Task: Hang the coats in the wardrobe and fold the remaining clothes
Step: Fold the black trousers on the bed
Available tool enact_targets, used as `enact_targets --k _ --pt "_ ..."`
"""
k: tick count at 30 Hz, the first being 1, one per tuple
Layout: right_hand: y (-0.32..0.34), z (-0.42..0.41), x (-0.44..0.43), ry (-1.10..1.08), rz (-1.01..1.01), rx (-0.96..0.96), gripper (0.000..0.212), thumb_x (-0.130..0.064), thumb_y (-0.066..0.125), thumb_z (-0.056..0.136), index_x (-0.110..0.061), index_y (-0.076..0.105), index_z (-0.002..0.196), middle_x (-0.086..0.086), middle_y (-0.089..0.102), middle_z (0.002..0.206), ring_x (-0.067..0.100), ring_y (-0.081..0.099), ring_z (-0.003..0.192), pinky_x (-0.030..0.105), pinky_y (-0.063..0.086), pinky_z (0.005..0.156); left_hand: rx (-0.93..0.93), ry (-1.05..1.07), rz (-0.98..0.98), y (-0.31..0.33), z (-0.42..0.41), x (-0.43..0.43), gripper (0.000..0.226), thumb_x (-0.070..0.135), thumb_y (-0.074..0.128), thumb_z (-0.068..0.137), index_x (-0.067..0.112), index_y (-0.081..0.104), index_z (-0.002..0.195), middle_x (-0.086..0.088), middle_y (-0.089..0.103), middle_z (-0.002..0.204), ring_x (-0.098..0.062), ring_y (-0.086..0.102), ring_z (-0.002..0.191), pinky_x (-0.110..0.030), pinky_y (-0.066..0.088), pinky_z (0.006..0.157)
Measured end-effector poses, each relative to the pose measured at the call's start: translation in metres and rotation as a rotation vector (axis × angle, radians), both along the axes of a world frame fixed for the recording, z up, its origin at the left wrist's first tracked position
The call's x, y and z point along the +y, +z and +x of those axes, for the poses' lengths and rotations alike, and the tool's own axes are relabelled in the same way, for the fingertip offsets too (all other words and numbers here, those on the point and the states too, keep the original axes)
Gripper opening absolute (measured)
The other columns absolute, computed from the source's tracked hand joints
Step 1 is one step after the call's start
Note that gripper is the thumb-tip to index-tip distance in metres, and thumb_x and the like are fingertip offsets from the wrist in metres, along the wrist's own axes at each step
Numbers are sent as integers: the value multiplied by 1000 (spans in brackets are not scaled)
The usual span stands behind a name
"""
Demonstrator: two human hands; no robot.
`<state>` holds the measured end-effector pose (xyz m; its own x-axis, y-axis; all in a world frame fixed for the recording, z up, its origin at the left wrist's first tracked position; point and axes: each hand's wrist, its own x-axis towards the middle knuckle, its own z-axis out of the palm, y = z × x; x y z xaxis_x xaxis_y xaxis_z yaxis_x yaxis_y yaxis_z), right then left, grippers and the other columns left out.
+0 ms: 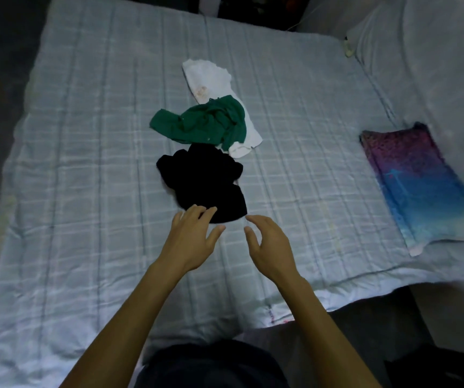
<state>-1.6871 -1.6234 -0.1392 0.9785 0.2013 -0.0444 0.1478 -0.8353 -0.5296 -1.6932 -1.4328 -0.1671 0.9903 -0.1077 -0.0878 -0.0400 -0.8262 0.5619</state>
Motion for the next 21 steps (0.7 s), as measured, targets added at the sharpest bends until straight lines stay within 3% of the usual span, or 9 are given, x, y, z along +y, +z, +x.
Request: enact_targets --k 3,9,15,21 --pt "-24 29 10 26 26 55 34 -26 50 97 -13 56 128 4 58 128 18 53 118 25 39 99 58 11 -9 -20 23 3 56 49 33 97 16 37 143 -8 42 143 -22 35 133 -41 20 111" --pt "-83 83 17 37 33 230 43 -33 45 93 -10 56 129 8 59 128 22 55 116 36 45 99 241 -10 48 -65 66 1 63 52 25 94 15 35 143 -10 42 143 -24 35 133 -41 21 110" --pt "-142 153 15 32 40 358 38 -25 51 96 -7 55 129 11 57 128 23 55 114 24 39 93 294 -14 82 -113 130 -8 51 41 42 96 14 41 140 -10 49 135 -26 44 124 -42 30 103" --pt "-200 230 28 -28 43 371 38 -22 52 95 -8 52 131 12 55 129 25 53 114 30 42 94 303 37 74 -172 213 -4 50 32 48 94 10 40 139 -17 45 136 -31 48 118 -45 42 95"
